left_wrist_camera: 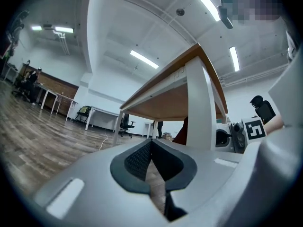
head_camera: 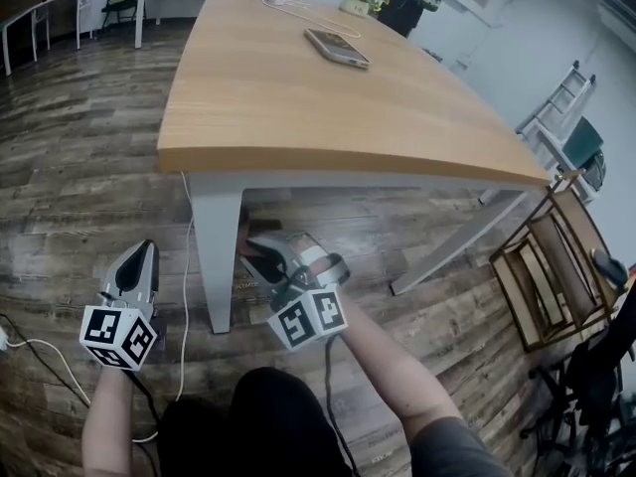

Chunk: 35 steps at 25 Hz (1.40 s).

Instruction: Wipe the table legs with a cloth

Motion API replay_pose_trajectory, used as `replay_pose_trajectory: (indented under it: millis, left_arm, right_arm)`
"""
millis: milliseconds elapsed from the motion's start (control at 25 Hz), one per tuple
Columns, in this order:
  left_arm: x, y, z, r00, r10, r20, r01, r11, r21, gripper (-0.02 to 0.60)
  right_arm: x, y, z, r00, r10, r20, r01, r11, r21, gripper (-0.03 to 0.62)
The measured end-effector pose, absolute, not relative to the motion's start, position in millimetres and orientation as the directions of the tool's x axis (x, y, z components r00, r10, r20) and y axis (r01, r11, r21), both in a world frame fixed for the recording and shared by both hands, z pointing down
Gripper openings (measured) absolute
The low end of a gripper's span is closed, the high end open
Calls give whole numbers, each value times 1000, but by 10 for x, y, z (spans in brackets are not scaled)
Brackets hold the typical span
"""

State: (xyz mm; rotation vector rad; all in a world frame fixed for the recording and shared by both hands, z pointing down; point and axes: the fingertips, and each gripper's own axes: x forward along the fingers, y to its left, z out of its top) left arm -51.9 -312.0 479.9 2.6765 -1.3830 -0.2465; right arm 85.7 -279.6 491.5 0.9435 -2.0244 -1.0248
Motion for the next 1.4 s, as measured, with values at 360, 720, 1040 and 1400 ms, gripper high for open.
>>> replay_pose_trajectory:
  millis: [360,720,1040,1400]
  left_arm:
    - [-603,-3259,5754,572,-819,37,-798,-546,254,20]
    - [-488,-3100,6471,636,-755,159,-764,-586,271,19]
    - [-420,-2967,6725,645,-731,220,-760,-588,275,18]
    - [-527,-2877,6555,588,-776,227,-807,-548,219,18]
  right_arm:
    - [796,-2858,6250,-479,-765,431,-233,584,778,66]
    - [783,-2835,7495,-440,-670,598,-178,718,673,66]
    - [848,-2627,8392,-341,-542,768,-219,841,496,66]
    - [1500,-2665,7945,-295,-692,659,-592,673,443,66]
